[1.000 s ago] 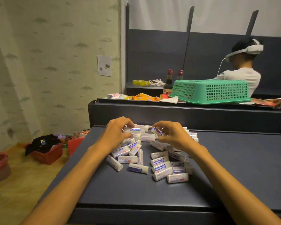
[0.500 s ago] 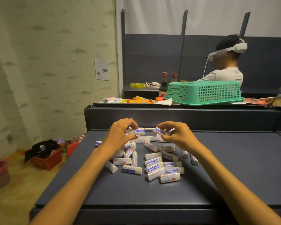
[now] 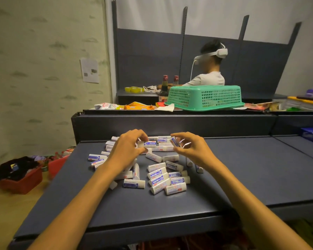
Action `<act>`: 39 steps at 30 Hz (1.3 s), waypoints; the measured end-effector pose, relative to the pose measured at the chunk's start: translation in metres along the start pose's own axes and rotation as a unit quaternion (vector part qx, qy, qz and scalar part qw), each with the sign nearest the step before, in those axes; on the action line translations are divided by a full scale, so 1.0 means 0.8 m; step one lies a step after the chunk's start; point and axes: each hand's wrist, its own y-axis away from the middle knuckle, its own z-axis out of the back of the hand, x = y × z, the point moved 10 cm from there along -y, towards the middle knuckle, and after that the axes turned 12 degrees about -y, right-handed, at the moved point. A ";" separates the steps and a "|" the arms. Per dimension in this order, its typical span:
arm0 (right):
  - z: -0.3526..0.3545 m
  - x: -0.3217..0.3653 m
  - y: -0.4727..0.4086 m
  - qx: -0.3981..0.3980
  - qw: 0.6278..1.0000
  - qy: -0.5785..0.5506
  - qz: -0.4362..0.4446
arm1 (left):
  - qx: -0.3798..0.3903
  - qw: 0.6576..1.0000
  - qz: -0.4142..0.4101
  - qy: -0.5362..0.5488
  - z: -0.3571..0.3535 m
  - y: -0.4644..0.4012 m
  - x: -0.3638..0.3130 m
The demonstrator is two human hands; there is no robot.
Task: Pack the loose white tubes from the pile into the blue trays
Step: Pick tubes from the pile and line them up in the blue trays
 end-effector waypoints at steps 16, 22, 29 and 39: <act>0.201 -0.047 0.130 -0.088 0.979 -0.174 -0.061 | 0.010 0.996 -0.085 0.028 -0.078 -0.033 -0.209; 0.346 -0.083 0.216 -0.133 0.974 -0.168 -0.073 | 0.019 0.992 -0.116 0.042 -0.136 -0.038 -0.361; 0.491 -0.110 0.304 -0.128 0.990 0.038 -0.049 | 0.029 0.987 -0.146 0.054 -0.207 -0.046 -0.526; 0.667 -0.179 0.363 -0.150 0.962 0.227 -0.027 | 0.040 0.979 -0.191 0.061 -0.309 -0.102 -0.699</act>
